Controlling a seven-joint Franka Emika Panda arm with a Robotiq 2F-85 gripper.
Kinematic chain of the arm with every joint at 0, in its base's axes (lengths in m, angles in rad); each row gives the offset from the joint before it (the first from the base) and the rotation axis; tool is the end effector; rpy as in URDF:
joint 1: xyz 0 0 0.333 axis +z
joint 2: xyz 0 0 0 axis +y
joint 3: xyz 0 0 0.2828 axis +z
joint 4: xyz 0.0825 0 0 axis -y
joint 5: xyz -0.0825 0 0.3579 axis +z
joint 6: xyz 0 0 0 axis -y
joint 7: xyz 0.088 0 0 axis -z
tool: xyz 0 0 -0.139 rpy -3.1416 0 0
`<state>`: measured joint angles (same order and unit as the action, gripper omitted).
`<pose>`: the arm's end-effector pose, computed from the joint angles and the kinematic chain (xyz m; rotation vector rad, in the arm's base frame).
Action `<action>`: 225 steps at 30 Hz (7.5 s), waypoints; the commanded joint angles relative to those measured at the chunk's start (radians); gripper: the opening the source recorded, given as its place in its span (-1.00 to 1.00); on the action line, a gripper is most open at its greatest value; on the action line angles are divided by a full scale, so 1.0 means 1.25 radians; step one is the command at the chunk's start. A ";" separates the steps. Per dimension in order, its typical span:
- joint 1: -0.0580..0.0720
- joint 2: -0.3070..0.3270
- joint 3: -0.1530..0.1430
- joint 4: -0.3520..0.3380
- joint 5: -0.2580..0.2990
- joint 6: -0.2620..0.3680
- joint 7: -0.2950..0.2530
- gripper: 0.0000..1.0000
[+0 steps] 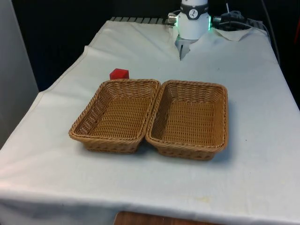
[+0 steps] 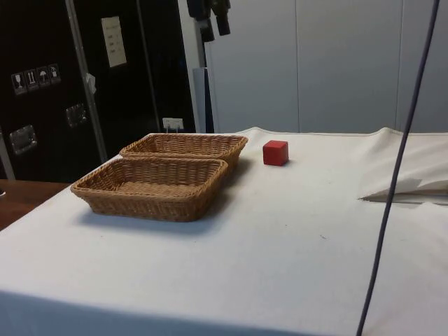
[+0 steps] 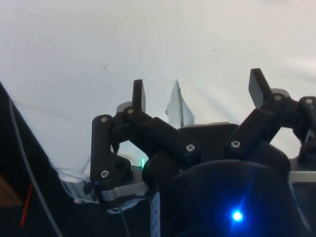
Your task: Pick up the red cube and place it into the right basket.
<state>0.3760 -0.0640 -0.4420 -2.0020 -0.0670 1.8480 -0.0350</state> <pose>0.5020 -0.0425 0.4196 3.1066 -0.0116 -0.1515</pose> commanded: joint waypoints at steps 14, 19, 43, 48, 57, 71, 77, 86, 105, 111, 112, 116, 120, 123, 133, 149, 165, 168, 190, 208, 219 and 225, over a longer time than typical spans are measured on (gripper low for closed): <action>-0.008 -0.054 0.001 -0.077 -0.069 0.052 0.038 1.00; -0.010 -0.066 0.001 -0.106 -0.078 0.080 0.053 1.00; -0.027 -0.116 -0.017 -0.279 -0.058 0.261 0.063 1.00; -0.029 -0.130 -0.036 -0.312 -0.045 0.290 0.040 1.00; -0.030 -0.136 -0.078 -0.349 -0.004 0.327 -0.025 1.00; -0.031 -0.106 -0.148 -0.379 0.018 0.377 -0.122 1.00; -0.034 -0.068 -0.173 -0.376 0.012 0.398 -0.159 1.00; -0.039 -0.024 -0.195 -0.370 0.008 0.422 -0.200 1.00; -0.047 0.084 -0.234 -0.378 0.036 0.529 -0.227 1.00; -0.047 0.123 -0.230 -0.382 0.080 0.561 -0.227 1.00; -0.047 0.130 -0.229 -0.381 0.087 0.565 -0.227 1.00; -0.048 0.150 -0.225 -0.382 0.113 0.581 -0.229 1.00; -0.050 0.182 -0.219 -0.376 0.156 0.598 -0.239 1.00; -0.046 0.194 -0.226 -0.372 0.152 0.598 -0.233 1.00; -0.053 0.226 -0.225 -0.358 0.198 0.602 -0.270 1.00; -0.071 0.328 -0.227 -0.298 0.298 0.607 -0.372 1.00; -0.075 0.367 -0.218 -0.266 0.431 0.574 -0.468 1.00; -0.074 0.383 -0.217 -0.257 0.461 0.571 -0.487 1.00; -0.071 0.439 -0.206 -0.240 0.575 0.573 -0.567 1.00; -0.066 0.444 -0.218 -0.239 0.570 0.566 -0.569 1.00; -0.065 0.445 -0.221 -0.239 0.570 0.567 -0.567 -0.96; -0.065 0.445 -0.221 -0.239 0.570 0.567 -0.567 -0.94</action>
<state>0.2970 0.4910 -0.7190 -2.3030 0.6440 2.5590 -0.7410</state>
